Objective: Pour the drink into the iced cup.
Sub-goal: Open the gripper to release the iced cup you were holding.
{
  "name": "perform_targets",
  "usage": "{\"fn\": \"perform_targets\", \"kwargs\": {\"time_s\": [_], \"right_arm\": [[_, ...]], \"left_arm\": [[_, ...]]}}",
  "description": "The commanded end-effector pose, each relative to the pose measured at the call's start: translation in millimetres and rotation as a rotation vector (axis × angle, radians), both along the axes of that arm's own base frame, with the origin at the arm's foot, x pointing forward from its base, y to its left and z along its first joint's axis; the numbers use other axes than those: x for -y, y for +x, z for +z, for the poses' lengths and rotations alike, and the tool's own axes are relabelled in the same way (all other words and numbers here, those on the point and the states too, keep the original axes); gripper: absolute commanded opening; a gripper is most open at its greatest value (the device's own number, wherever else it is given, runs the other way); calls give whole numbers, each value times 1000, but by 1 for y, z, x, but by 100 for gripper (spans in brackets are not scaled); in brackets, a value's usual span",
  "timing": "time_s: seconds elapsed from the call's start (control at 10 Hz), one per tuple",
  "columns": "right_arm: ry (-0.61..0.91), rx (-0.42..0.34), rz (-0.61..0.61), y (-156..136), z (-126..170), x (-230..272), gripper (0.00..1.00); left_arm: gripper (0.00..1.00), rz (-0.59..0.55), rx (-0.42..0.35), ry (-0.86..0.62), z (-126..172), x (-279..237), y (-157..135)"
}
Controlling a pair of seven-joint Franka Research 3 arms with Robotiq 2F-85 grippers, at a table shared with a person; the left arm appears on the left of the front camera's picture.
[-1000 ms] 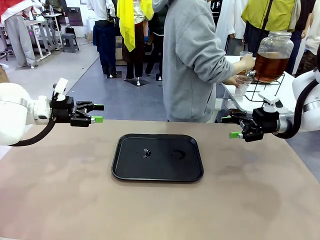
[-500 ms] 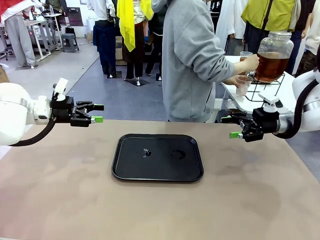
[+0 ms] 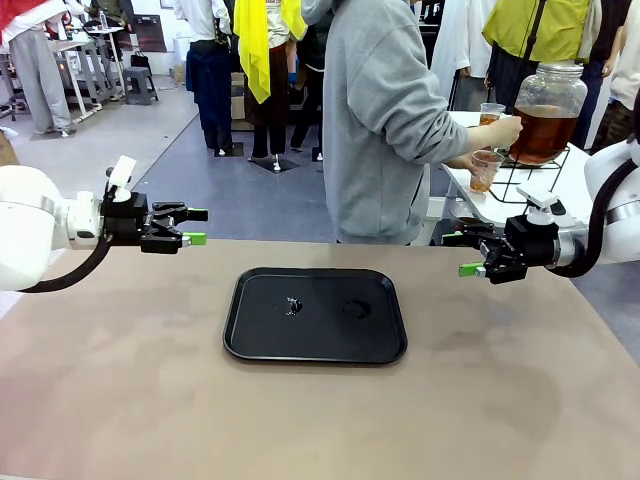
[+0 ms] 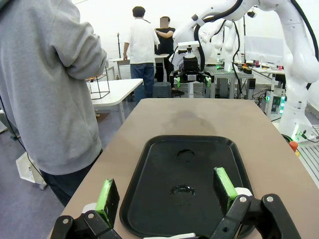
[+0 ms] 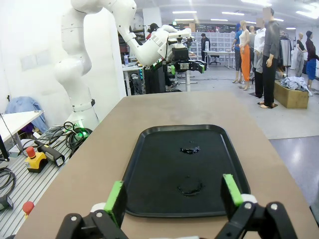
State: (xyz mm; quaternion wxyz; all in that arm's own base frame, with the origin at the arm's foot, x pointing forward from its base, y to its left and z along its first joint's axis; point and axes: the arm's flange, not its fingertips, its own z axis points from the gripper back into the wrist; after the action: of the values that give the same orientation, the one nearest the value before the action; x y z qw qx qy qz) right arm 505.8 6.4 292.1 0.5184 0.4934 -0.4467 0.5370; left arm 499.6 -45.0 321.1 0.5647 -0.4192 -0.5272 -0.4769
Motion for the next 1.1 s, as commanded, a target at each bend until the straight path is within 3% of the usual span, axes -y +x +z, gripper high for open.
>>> {"fn": "perform_targets", "kwargs": {"time_s": [0.0, 1.0], "right_arm": [[-9, -2, 0, 1, 5, -3, 100], [-9, -2, 0, 1, 5, -3, 100]], "left_arm": [[100, -3, -1, -3, 3, 0, 0], [100, -3, -1, -3, 3, 0, 0]]}}
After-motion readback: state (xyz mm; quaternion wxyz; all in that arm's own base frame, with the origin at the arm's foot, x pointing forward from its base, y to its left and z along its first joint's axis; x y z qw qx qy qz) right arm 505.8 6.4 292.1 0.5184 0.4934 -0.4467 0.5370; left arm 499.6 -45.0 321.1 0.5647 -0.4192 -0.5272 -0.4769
